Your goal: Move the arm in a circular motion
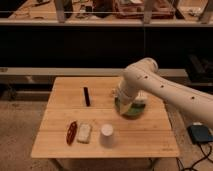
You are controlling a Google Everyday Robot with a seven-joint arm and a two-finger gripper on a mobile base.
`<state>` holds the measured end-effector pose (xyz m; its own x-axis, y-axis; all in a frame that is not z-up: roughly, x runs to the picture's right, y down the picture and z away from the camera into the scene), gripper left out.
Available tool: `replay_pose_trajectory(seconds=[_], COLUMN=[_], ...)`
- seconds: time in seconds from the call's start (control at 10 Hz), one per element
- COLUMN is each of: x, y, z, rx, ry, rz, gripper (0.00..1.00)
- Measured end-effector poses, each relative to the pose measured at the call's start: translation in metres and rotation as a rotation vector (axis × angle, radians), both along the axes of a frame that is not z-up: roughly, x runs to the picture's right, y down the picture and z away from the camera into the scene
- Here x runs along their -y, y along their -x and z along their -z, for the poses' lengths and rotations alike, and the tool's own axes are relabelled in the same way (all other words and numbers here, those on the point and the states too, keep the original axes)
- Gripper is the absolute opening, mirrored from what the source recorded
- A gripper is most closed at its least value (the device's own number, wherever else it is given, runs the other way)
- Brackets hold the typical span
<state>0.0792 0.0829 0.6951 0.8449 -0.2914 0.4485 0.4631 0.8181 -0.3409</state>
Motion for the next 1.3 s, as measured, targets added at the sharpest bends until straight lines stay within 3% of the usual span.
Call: replay_pose_trajectory(seconds=[0.2, 0.4, 0.5, 0.6, 0.8, 0.9, 1.1, 1.3], x=[-0.049, -0.067, -0.066, -0.056, -0.009, 0.009, 0.053, 0.084], y=[-0.047, -0.089, -0.125, -0.153, -0.196, -0.204, -0.197, -0.166], z=[0.02, 0.017, 0.006, -0.007, -0.05, -0.067, -0.111, -0.142], rx=[-0.035, -0.105, -0.181, -0.248, -0.388, -0.431, -0.501, -0.515], ry=[0.076, 0.112, 0.114, 0.104, 0.053, 0.039, 0.016, 0.005], rz=[0.003, -0.007, -0.02, -0.038, -0.094, -0.118, -0.176, -0.207], gripper=[0.65, 0.65, 0.65, 0.65, 0.65, 0.65, 0.65, 0.65])
